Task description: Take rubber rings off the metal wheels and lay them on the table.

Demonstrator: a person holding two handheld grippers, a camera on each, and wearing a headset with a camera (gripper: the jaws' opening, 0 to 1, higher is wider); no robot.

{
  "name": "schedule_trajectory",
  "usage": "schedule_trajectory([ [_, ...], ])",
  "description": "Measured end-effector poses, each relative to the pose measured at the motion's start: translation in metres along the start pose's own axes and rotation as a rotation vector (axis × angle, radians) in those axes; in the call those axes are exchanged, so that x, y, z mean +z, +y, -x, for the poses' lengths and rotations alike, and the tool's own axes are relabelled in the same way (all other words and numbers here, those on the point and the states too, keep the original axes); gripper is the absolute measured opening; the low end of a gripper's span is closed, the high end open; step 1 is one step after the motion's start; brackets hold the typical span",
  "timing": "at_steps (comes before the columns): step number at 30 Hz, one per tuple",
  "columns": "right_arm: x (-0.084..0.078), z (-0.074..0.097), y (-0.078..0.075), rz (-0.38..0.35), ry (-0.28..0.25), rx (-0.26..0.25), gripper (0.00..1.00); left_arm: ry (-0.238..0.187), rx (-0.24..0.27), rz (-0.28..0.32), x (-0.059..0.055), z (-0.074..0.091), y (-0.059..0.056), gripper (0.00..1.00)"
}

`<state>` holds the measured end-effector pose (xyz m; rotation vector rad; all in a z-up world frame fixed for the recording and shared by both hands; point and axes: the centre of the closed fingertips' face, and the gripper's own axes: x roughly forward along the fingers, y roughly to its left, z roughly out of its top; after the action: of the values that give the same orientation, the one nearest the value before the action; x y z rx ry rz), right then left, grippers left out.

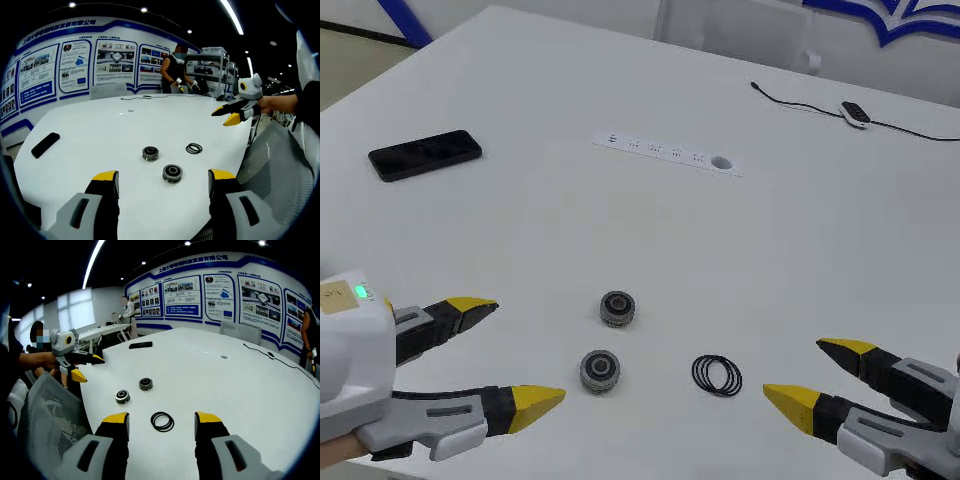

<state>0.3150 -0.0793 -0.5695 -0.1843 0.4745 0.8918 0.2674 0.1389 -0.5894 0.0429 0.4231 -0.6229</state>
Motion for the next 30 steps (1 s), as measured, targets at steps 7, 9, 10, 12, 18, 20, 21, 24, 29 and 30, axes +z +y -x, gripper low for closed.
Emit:
schedule_trajectory([
  [7, 0.008, -0.007, 0.001, 0.044, -0.007, 0.018, 0.65, 0.084, -0.006, -0.061, -0.016, -0.003, 0.0, 0.9],
  [9, 0.008, -0.009, 0.004, 0.073, 0.003, 0.033, 0.67, 0.094, -0.003, -0.065, -0.018, -0.003, 0.002, 0.92],
  [10, 0.007, -0.01, 0.006, 0.094, 0.019, 0.042, 0.67, 0.1, -0.001, -0.067, -0.02, -0.003, 0.003, 0.92],
  [12, 0.004, -0.013, 0.009, 0.129, 0.042, 0.052, 0.69, 0.108, -0.002, -0.07, -0.022, -0.003, 0.003, 0.93],
  [18, -0.011, -0.017, 0.009, 0.248, 0.134, 0.04, 0.73, 0.147, -0.009, -0.091, -0.032, -0.004, 0.005, 0.96],
  [20, -0.013, -0.019, 0.01, 0.242, 0.139, 0.036, 0.74, 0.154, -0.008, -0.091, -0.035, -0.005, 0.006, 0.97],
  [21, -0.013, -0.019, 0.01, 0.239, 0.139, 0.037, 0.75, 0.158, -0.008, -0.091, -0.036, -0.005, 0.006, 0.97],
  [24, -0.011, -0.02, 0.011, 0.218, 0.128, 0.039, 0.75, 0.168, -0.011, -0.095, -0.039, -0.005, 0.007, 0.97],
  [29, -0.011, -0.019, 0.01, 0.21, 0.127, 0.035, 0.75, 0.173, -0.013, -0.093, -0.042, -0.006, 0.01, 0.97],
  [30, -0.011, -0.018, 0.01, 0.197, 0.123, 0.035, 0.75, 0.174, -0.013, -0.092, -0.042, -0.007, 0.01, 0.97],
])
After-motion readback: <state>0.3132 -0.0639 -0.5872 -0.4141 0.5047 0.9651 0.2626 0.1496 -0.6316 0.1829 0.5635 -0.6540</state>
